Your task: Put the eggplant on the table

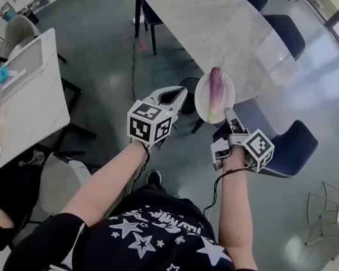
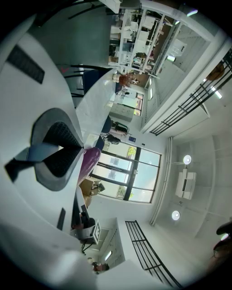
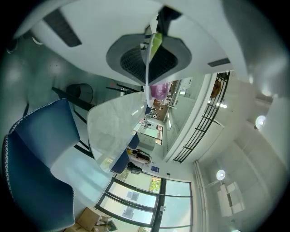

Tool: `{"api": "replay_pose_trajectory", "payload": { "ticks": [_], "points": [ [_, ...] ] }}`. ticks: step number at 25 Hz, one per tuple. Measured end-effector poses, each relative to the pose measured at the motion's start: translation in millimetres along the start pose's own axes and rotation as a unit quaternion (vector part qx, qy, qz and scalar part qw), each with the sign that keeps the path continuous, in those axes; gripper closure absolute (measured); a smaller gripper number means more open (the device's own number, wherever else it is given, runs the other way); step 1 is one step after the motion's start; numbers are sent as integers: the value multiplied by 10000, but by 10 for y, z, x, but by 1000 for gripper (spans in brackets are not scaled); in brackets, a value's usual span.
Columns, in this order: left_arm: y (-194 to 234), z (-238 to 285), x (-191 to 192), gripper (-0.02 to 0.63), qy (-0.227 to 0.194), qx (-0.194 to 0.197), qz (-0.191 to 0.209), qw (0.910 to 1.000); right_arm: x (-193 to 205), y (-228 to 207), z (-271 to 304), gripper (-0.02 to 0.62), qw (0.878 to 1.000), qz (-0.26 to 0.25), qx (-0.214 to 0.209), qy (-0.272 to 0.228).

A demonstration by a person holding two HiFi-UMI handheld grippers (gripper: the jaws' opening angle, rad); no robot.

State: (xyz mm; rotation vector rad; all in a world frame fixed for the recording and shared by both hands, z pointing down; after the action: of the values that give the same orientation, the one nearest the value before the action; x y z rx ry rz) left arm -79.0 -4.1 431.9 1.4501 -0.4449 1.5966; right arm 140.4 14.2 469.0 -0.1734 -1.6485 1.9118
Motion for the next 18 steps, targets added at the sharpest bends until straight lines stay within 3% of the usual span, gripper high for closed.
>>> {"api": "replay_pose_trajectory", "payload": {
  "ticks": [18],
  "points": [
    [-602,-269,129,598,-45,-199,184,9996,-25,-69,-569,577,9997,-66,-91,209]
  ]
}}
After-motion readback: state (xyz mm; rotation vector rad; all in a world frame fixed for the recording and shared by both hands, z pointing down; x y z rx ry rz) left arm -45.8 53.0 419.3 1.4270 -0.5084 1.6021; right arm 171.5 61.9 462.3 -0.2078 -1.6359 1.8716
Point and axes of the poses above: the fingertips, and each gripper's own axes: z forward along the fingers, y to its left, x out of its underside, the point moved 6 cm from there along -z, backward along the fingers
